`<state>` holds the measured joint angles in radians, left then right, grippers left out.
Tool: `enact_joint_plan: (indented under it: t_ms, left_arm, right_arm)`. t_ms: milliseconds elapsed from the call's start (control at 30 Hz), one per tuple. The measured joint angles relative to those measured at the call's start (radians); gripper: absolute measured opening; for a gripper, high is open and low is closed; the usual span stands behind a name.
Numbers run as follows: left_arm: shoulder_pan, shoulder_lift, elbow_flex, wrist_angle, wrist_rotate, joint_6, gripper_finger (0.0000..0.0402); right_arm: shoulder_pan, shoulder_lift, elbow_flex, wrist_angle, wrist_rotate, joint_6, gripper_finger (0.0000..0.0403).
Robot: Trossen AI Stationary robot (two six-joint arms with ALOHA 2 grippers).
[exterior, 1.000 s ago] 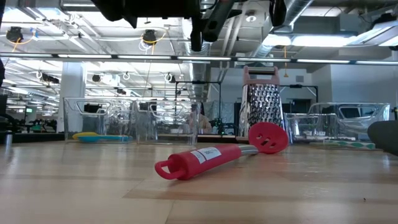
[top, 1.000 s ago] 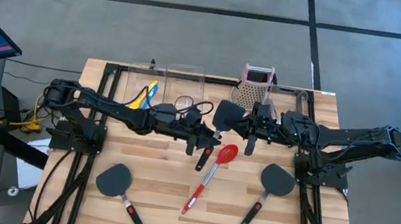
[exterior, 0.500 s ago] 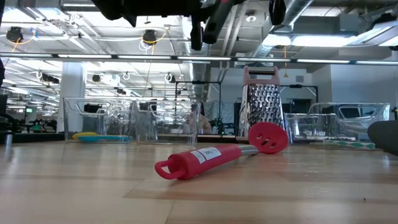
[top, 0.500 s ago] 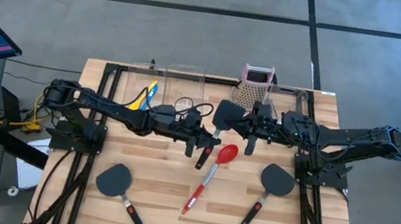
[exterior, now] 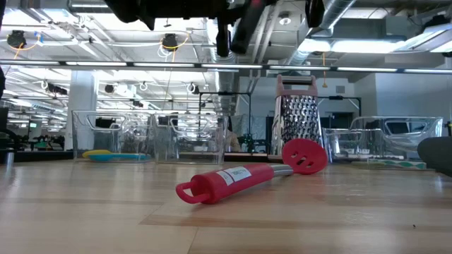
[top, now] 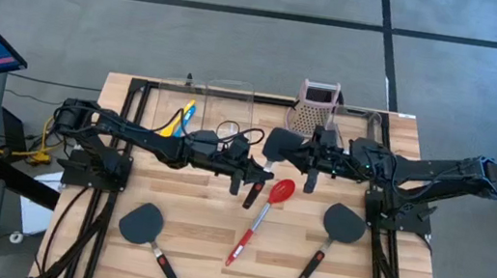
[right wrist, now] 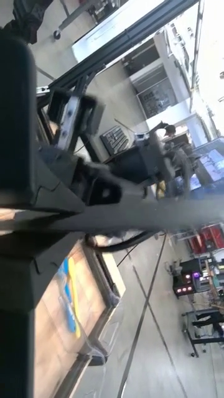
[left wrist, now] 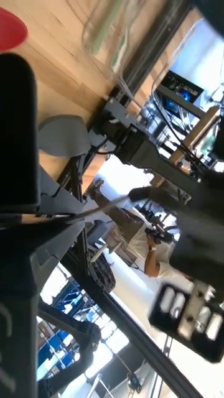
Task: Pick & Place Kitchen Items
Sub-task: Put the black spatula into the middle transparent bin
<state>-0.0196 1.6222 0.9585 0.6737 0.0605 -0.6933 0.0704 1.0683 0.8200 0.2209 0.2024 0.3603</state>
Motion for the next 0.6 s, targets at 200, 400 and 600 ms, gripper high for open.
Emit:
enact_joint_plan:
  t_ms: [200, 400, 600]
  left_arm:
    - [0.000, 0.000, -0.002, -0.003, 0.004, 0.000, 0.0001]
    - [0.000, 0.000, -0.002, -0.002, 0.008, 0.000, 0.0001]
    - [0.000, -0.011, -0.002, -0.004, 0.023, 0.000, 0.0001]
  right_arm:
    - [0.000, -0.003, 0.000, 0.022, 0.000, 0.000, 0.0076]
    - [0.000, -0.019, 0.000, 0.028, 0.001, 0.000, 0.0116]
    - [0.000, -0.084, 0.000, 0.016, 0.000, 0.061, 0.0185]
